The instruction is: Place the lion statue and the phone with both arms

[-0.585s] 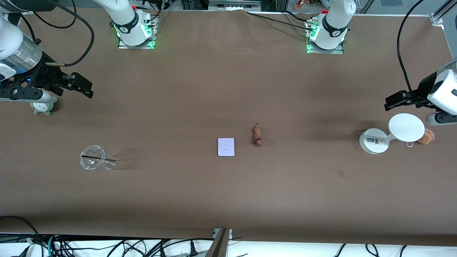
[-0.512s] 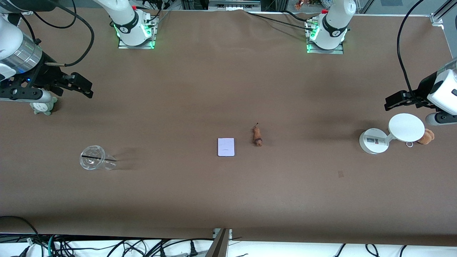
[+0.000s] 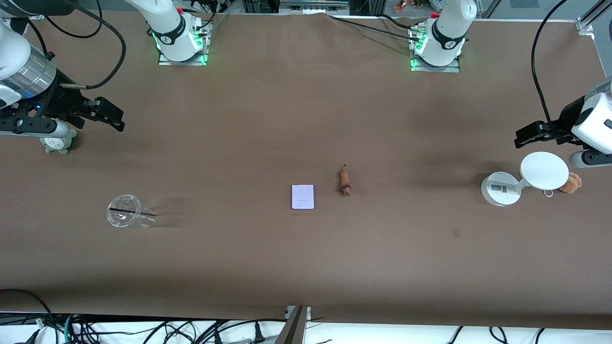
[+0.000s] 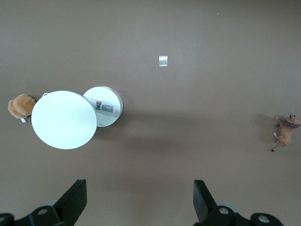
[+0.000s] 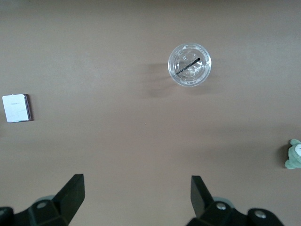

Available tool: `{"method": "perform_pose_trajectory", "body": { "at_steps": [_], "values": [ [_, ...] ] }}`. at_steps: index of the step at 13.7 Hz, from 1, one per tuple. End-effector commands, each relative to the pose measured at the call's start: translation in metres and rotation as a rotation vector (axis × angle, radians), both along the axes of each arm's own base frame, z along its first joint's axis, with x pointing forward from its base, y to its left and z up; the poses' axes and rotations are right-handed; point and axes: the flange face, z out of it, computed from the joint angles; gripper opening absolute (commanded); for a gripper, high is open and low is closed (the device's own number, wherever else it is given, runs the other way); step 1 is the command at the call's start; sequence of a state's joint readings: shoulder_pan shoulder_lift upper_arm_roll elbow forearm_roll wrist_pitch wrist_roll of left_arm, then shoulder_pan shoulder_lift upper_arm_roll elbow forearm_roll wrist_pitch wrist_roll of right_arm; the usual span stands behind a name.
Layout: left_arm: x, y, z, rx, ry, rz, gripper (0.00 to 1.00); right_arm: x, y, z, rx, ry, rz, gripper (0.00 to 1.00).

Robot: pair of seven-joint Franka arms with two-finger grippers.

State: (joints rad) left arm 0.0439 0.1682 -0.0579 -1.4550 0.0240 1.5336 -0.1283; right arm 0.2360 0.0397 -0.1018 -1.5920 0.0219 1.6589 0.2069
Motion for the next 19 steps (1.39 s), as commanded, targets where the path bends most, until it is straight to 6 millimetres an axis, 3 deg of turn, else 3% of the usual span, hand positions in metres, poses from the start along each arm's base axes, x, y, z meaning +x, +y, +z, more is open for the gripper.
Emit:
{"method": "perform_pose_trajectory", "body": {
  "at_steps": [1, 3, 5, 10, 13, 15, 19],
  "values": [
    [0.004, -0.002, 0.004, -0.026, 0.000, -0.022, 1.00, 0.002, -0.003, 0.005, -0.002, 0.005, 0.003, 1.00],
    [0.008, 0.000, -0.004, -0.029, 0.012, -0.022, 1.00, 0.001, -0.001, 0.005, -0.002, 0.006, 0.000, 1.00],
    [0.009, 0.000, 0.002, -0.024, -0.002, -0.024, 1.00, 0.001, -0.002, 0.006, -0.001, 0.004, -0.002, 1.00],
    [0.011, -0.017, -0.004, -0.027, 0.009, -0.040, 1.00, 0.002, -0.003, 0.005, -0.002, 0.006, -0.005, 1.00],
    [0.014, -0.055, -0.019, -0.029, 0.030, -0.075, 1.00, 0.002, -0.003, 0.006, -0.002, 0.004, -0.003, 1.00],
    [0.013, -0.093, -0.027, -0.035, 0.039, -0.076, 1.00, 0.002, -0.003, 0.005, -0.002, 0.006, -0.005, 1.00],
    [0.024, -0.156, -0.061, -0.044, 0.019, -0.037, 1.00, 0.002, -0.003, 0.006, -0.002, 0.004, -0.005, 1.00]
  ]
}}
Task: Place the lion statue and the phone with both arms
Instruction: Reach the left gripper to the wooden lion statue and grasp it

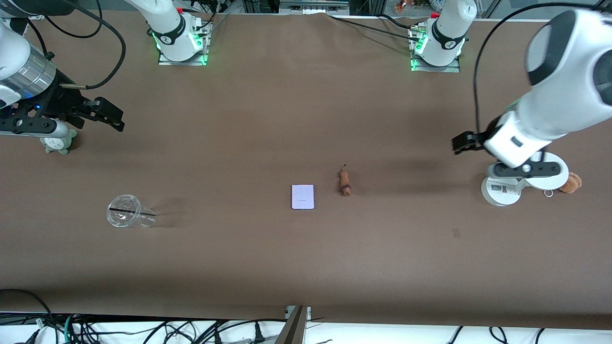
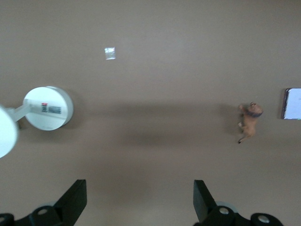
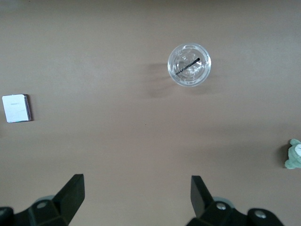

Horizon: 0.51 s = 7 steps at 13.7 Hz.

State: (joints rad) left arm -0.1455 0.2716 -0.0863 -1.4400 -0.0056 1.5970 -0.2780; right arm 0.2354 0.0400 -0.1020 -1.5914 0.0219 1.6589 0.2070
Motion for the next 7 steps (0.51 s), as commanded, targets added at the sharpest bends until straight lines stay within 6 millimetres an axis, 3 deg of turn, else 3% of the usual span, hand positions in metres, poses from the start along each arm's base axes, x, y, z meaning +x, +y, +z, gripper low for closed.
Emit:
{"method": "perform_pose_trajectory", "body": {
  "at_steps": [1, 5, 7],
  "values": [
    [0.011, -0.031, -0.015, -0.047, -0.015, 0.037, 1.00, 0.001, -0.001, 0.006, -0.001, 0.004, -0.004, 1.00],
    [0.021, -0.057, -0.038, -0.118, -0.039, 0.073, 1.00, 0.001, -0.001, 0.006, 0.000, 0.004, -0.004, 1.00],
    [0.026, -0.069, -0.061, -0.111, -0.025, 0.076, 1.00, 0.001, -0.001, 0.007, -0.001, 0.001, -0.003, 1.00]
  ]
}}
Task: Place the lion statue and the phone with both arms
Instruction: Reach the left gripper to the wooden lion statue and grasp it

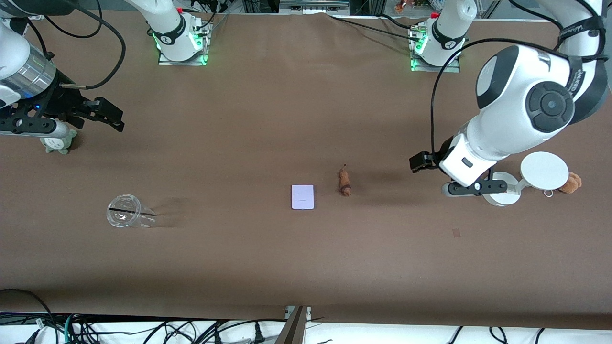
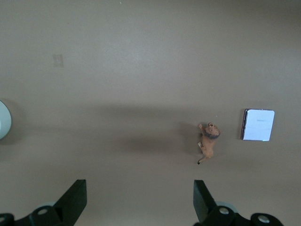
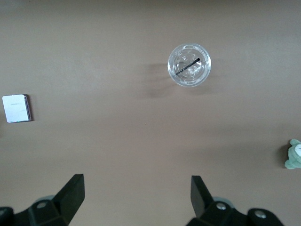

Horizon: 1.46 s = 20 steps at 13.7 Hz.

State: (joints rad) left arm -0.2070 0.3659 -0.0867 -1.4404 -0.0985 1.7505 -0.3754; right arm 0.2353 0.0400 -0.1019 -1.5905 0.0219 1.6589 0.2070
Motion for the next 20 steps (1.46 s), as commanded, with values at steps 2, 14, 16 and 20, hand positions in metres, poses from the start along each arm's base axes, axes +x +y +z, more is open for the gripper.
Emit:
{"method": "perform_pose_trajectory", "body": {
  "at_steps": [2, 14, 16, 20],
  "values": [
    [0.006, -0.055, -0.042, -0.007, -0.013, 0.022, 1.00, 0.001, 0.001, 0.007, -0.001, 0.001, 0.002, 1.00],
    [-0.040, -0.183, -0.217, 0.044, -0.118, 0.004, 1.00, -0.001, 0.013, 0.007, -0.002, 0.001, 0.022, 1.00],
    [-0.050, -0.189, -0.239, 0.063, -0.137, -0.006, 1.00, -0.001, 0.013, 0.007, 0.000, 0.001, 0.022, 1.00],
    [-0.052, -0.193, -0.262, 0.058, -0.171, -0.022, 1.00, -0.001, 0.015, 0.007, 0.000, 0.001, 0.027, 1.00]
  ]
}}
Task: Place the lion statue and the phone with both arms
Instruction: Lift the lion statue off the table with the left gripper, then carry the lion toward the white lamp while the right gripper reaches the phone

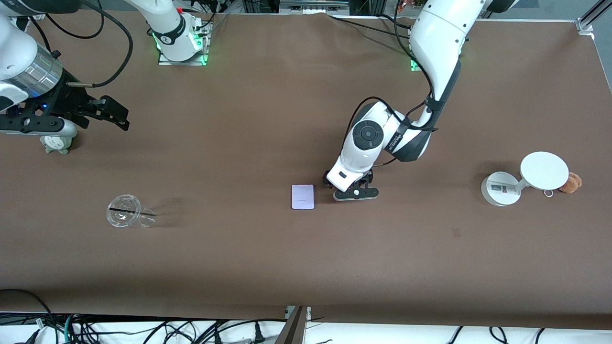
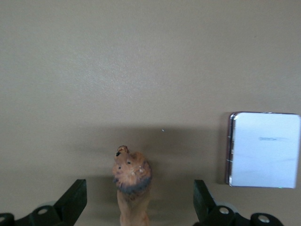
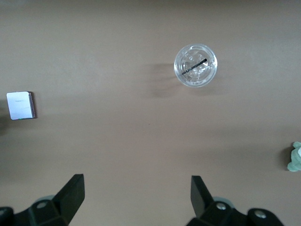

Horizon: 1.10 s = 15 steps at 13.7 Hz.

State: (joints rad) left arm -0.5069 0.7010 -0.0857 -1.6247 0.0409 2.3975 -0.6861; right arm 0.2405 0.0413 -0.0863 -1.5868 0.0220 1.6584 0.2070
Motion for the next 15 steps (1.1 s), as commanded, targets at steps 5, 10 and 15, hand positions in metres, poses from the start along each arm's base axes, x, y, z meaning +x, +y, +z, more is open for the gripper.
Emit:
{"method": "perform_pose_trajectory", "body": {
  "at_steps": [5, 10, 15],
  "values": [
    [-0.011, -0.010, -0.011, 0.018, -0.019, 0.037, 0.92, 0.000, 0.003, 0.004, 0.001, 0.008, -0.002, 1.00],
    [-0.025, -0.006, -0.018, 0.038, 0.006, 0.033, 0.19, 0.023, 0.005, -0.036, -0.026, 0.036, 0.011, 1.00],
    [-0.025, 0.001, 0.003, 0.041, 0.000, 0.032, 0.00, 0.038, 0.053, -0.108, -0.104, 0.136, 0.089, 1.00]
  ]
}}
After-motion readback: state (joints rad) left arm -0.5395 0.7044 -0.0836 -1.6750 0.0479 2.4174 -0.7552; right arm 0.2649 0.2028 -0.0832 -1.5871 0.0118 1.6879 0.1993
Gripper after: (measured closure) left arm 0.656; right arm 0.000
